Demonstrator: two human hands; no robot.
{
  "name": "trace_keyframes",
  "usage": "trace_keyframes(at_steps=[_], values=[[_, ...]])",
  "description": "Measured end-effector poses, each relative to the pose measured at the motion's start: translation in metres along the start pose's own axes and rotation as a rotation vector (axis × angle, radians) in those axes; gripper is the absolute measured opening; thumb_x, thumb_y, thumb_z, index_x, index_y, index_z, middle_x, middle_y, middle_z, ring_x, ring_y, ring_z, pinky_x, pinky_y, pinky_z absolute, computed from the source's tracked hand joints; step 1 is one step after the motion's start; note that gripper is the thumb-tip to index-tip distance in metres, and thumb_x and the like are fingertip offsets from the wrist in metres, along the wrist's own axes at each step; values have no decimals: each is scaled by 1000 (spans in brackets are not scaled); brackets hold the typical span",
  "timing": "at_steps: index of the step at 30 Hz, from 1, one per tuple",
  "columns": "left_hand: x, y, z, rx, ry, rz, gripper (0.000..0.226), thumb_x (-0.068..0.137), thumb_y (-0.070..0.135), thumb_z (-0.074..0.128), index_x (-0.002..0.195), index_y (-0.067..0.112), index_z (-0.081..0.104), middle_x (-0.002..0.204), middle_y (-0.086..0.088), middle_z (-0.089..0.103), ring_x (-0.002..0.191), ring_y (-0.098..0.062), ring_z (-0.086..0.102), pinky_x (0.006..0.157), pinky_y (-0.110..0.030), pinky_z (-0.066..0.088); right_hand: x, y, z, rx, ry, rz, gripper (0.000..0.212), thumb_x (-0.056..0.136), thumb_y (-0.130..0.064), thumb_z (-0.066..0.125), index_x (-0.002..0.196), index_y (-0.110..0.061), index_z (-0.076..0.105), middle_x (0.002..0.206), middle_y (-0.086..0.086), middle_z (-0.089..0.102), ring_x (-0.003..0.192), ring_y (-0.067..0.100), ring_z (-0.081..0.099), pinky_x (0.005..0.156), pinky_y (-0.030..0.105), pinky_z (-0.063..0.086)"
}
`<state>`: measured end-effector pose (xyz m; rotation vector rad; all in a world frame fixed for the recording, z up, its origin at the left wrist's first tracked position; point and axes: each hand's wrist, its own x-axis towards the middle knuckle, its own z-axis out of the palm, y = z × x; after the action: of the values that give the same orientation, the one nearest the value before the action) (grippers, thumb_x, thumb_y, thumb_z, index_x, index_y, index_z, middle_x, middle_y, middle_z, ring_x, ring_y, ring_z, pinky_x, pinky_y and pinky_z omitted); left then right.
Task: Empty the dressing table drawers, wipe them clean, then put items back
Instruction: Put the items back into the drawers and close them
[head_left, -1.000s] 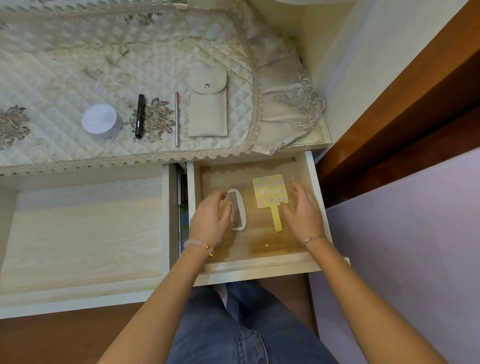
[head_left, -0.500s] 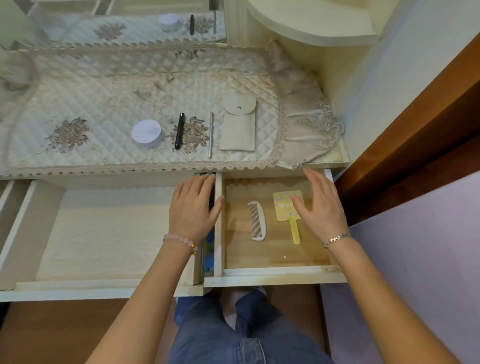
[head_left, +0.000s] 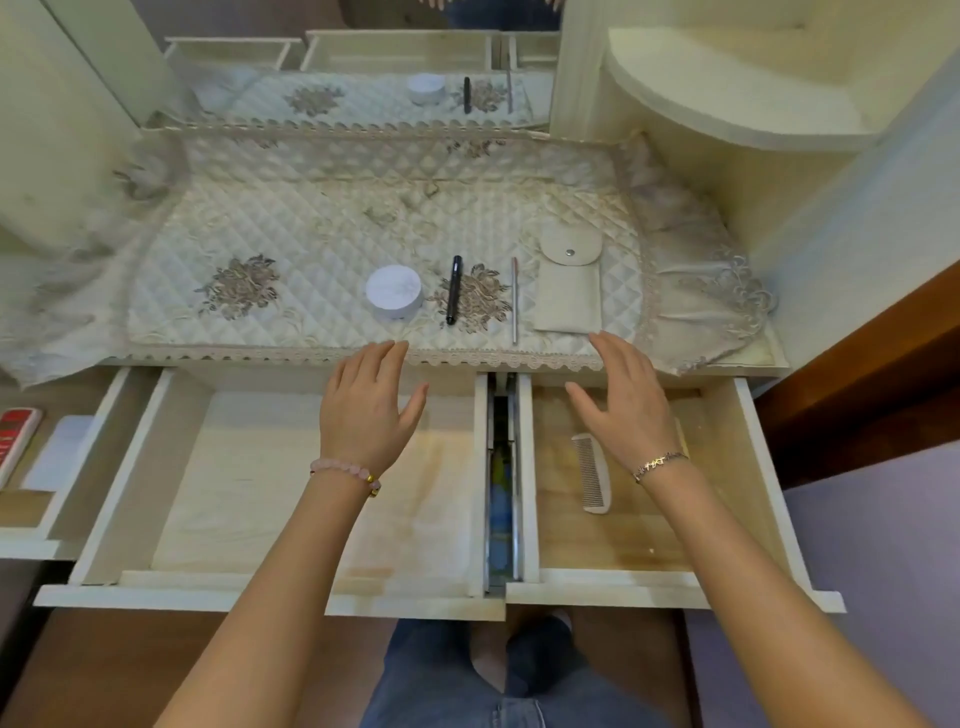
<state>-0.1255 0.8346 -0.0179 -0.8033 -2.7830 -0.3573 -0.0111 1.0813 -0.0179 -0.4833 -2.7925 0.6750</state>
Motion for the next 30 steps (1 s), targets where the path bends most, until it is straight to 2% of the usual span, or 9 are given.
trace_keyframes(at_steps=[8,15,18,21,24,27,30], values=[[42,-93,5,-31,-74,-17,53,88,45,38,120,7,57,118,-11,62,110,-31,57,93,-45,42,57,-66,52,12,-34,33,59,90,-32,57,140,-9,36,145,9,39,136,24,32,114,37,25],[94,-143,31,-67,-134,43,56,87,46,37,121,5,57,118,-13,62,110,-32,57,93,-46,43,111,-94,92,-16,-66,105,60,91,-33,53,143,-12,32,148,7,34,137,21,28,116,33,21],[114,-149,45,-93,-132,49,60,86,48,35,123,6,55,122,-13,60,114,-32,55,95,-46,42,135,-96,109,-35,-78,144,60,90,-34,55,142,-11,34,147,8,37,137,22,30,115,34,22],[133,-146,62,-147,-198,-14,70,85,57,32,133,7,47,135,-12,50,127,-29,44,104,-45,33,155,-99,125,-14,-81,223,57,89,-37,57,137,-12,40,141,8,43,131,23,36,110,33,26],[146,-138,78,-196,-264,-91,73,88,60,42,139,9,39,145,-8,39,136,-24,30,109,-40,23,168,-99,138,-77,-104,320,55,87,-43,57,133,-14,46,134,7,47,124,25,40,103,36,33],[151,-129,88,-172,-283,-90,70,85,61,47,135,12,45,146,-7,39,137,-24,27,109,-43,24,172,-98,143,-143,-84,378,48,85,-44,60,124,-18,54,127,5,49,121,24,40,99,40,37],[149,-119,91,-235,-282,-115,61,83,55,55,129,16,52,144,-7,40,137,-25,27,110,-42,22,171,-100,145,-121,-37,399,36,83,-36,65,112,-15,61,121,5,50,116,24,42,95,40,39]])
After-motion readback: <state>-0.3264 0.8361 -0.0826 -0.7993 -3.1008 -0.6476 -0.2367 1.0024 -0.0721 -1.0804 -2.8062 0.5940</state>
